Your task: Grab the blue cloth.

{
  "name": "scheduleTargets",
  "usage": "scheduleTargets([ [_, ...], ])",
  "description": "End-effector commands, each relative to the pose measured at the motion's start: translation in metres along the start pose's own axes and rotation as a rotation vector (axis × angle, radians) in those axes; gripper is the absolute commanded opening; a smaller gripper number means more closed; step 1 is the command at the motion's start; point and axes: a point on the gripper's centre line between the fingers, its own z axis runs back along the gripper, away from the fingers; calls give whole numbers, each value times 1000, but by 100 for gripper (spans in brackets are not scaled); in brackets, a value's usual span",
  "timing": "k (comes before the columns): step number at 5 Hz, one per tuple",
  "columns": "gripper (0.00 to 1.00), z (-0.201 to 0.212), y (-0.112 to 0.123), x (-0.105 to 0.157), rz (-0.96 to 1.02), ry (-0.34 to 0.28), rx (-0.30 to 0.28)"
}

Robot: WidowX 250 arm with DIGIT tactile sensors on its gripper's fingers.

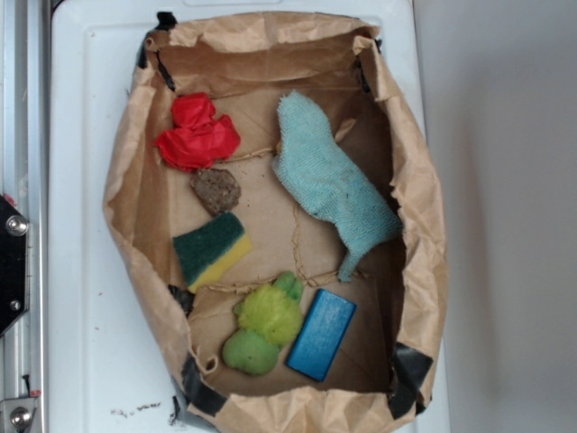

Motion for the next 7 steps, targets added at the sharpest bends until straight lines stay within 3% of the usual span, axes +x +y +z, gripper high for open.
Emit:
scheduleTargets([
  [1, 100, 0, 0, 0, 0, 0, 0],
  [3, 100, -23, 11, 68, 68, -93, 14],
  [5, 100, -54, 35, 118, 67, -158, -14],
  [7, 100, -87, 48, 144, 80, -181, 62],
])
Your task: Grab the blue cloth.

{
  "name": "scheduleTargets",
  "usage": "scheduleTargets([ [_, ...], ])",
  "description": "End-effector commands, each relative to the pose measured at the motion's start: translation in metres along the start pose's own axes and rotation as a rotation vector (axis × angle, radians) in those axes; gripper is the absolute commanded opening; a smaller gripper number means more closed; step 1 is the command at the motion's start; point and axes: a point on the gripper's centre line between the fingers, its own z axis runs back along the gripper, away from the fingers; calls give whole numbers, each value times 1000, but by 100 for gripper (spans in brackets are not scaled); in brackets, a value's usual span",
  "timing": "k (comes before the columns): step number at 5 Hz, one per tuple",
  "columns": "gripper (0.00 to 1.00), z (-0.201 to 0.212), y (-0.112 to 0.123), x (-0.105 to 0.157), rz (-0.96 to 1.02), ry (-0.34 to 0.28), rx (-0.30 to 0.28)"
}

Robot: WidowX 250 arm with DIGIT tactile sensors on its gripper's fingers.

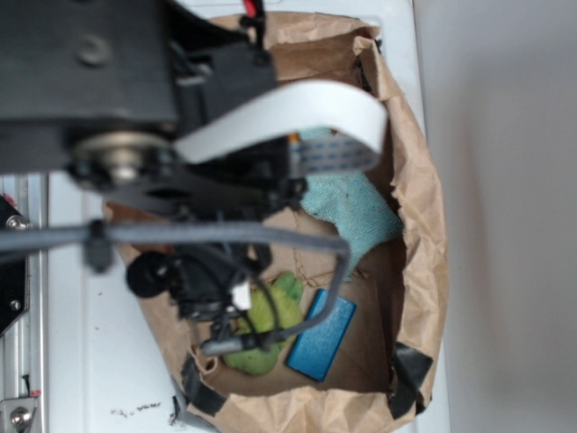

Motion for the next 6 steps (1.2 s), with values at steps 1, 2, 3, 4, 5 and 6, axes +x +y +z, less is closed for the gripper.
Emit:
scheduleTargets([
  [1, 100, -10, 7, 24, 16, -81, 89],
  [2, 100, -10, 7, 24, 16, -81, 89],
  [3, 100, -10, 7, 24, 16, -81, 89],
  [4, 100, -10, 7, 24, 16, -81, 89],
  [5, 100, -10, 7, 24, 16, -81, 89],
  [6, 100, -38, 2, 34, -22, -122, 98],
])
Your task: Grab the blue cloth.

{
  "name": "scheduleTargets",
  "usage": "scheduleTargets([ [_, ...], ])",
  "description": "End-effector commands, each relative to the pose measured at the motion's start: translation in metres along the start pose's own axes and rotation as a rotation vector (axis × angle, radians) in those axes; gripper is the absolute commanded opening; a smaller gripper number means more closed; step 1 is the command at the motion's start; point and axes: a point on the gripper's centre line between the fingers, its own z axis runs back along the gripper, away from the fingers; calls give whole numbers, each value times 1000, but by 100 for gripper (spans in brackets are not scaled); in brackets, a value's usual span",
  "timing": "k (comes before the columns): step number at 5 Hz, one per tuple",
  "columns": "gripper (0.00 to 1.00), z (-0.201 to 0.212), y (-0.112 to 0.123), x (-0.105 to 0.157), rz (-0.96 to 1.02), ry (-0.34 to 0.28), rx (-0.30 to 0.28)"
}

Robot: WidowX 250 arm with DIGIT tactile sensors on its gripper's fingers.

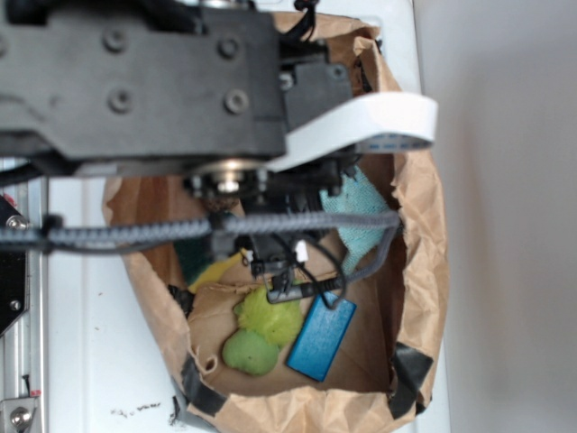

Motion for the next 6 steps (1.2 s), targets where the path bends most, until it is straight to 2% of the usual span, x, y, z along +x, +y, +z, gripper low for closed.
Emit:
scheduleTargets([
  [1, 100, -39, -10, 15, -84, -22, -45],
  [3, 100, -69, -1, 33, -67, -17, -13],
  [4, 100, -76, 6, 43, -41, -21, -15],
  [5, 100, -82, 6, 47, -87, -131, 6],
  [6, 100, -86, 2, 45, -185, -194, -6],
])
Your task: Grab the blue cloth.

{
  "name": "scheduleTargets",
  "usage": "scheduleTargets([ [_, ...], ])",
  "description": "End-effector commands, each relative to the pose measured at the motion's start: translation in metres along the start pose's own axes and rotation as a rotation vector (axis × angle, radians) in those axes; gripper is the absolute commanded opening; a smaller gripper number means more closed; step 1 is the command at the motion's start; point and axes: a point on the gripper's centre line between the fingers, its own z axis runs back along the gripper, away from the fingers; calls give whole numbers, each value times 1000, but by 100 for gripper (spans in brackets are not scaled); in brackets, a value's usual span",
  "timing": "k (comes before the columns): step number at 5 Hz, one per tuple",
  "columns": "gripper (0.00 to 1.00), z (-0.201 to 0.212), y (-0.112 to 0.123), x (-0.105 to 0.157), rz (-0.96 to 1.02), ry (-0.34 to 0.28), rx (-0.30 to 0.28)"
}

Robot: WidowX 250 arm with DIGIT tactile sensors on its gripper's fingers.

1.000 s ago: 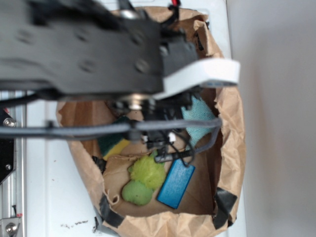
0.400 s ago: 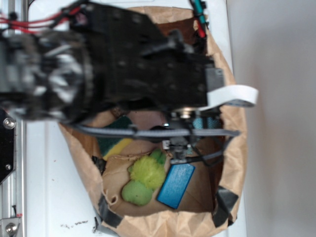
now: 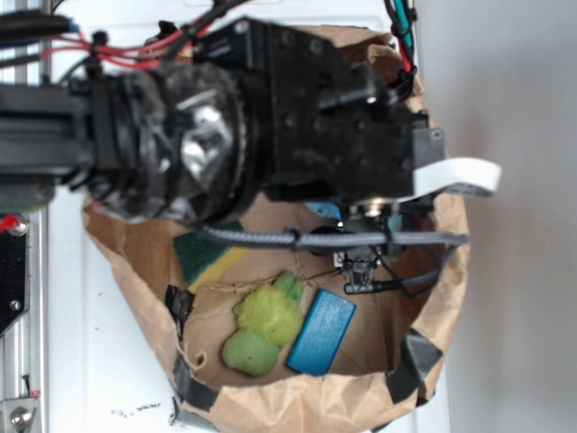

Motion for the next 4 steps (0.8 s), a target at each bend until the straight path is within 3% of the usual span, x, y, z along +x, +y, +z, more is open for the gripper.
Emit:
scheduleTargets([
  [1, 100, 11, 0, 5, -113, -159, 14],
  [2, 100, 6, -4, -1, -147, -161, 30],
  [3, 100, -1, -11, -15, -187, -104, 22],
  [4, 100, -10, -15, -18, -205, -86, 34],
])
